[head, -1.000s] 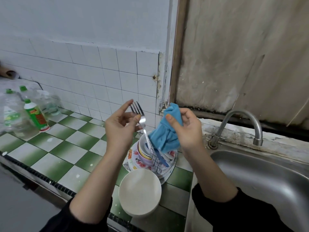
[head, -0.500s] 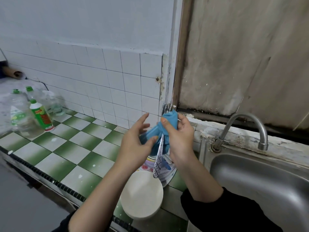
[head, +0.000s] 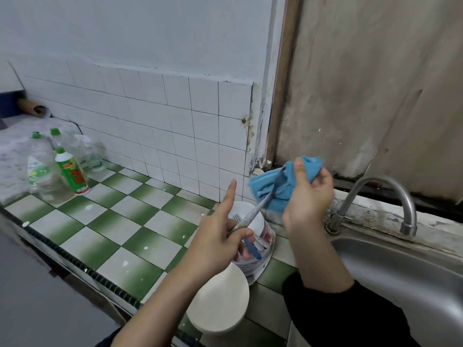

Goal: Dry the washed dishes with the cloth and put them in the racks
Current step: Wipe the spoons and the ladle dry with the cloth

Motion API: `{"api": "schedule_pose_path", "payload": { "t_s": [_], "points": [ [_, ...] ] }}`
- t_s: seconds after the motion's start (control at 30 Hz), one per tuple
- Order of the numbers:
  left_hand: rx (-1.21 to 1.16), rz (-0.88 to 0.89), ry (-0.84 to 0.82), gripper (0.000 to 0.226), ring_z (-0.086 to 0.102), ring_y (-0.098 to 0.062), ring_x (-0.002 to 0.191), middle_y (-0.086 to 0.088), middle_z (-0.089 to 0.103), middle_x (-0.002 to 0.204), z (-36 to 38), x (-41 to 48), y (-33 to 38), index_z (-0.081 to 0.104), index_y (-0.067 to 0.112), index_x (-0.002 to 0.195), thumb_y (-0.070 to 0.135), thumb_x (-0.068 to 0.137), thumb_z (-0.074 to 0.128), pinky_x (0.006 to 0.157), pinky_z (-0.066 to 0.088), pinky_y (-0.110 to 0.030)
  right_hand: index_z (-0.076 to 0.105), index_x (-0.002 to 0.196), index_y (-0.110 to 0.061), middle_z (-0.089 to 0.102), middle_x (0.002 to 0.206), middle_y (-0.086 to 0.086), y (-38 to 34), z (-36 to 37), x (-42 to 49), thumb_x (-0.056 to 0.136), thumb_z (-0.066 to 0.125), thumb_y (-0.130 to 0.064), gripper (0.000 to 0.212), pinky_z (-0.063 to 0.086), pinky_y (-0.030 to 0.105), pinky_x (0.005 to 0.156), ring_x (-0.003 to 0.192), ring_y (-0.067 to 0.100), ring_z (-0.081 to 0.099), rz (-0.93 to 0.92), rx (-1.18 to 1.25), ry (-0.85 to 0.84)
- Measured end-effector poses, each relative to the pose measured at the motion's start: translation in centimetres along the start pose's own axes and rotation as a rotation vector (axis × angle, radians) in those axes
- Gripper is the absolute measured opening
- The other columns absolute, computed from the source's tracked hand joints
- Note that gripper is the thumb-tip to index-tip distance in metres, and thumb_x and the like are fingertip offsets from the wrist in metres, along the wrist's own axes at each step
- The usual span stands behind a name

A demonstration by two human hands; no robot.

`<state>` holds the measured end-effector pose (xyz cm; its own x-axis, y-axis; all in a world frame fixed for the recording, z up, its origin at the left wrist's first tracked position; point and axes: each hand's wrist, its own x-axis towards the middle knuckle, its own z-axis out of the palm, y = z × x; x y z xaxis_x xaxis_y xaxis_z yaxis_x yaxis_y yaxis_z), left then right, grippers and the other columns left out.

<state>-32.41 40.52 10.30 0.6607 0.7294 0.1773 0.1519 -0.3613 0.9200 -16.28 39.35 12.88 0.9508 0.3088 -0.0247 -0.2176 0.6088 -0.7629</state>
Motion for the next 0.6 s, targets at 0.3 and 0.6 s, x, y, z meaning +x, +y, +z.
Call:
{"api": "schedule_pose_path", "payload": {
  "t_s": [0.3, 0.6],
  "points": [
    [-0.111, -0.040, -0.060, 0.082, 0.050, -0.022, 0.044, -0.002, 0.067, 0.062, -0.6, 1.4, -0.3, 0.023, 0.056, 0.135, -0.005, 0.092, 0.056, 0.049, 0.045, -0.026, 0.056, 0.106, -0.010, 0.072, 0.093, 0.001, 1.7, -0.4, -2.9, 0.088, 0.066, -0.003, 0.023, 0.059, 0.033, 0.078, 0.088, 0.019, 0.071, 0.095, -0.040, -0.183],
    [0.007, -0.023, -0.261, 0.063, 0.043, -0.013, 0.040, 0.003, 0.061, 0.057, -2.3, 1.3, -1.6, 0.044, 0.035, 0.142, -0.006, 0.095, 0.048, 0.046, 0.036, -0.012, 0.053, 0.100, -0.016, 0.068, 0.098, 0.000, 0.4, 0.7, -0.5, 0.085, 0.070, 0.002, 0.029, 0.059, 0.026, 0.074, 0.088, 0.014, 0.069, 0.014, -0.132, -0.179]
  ]
}}
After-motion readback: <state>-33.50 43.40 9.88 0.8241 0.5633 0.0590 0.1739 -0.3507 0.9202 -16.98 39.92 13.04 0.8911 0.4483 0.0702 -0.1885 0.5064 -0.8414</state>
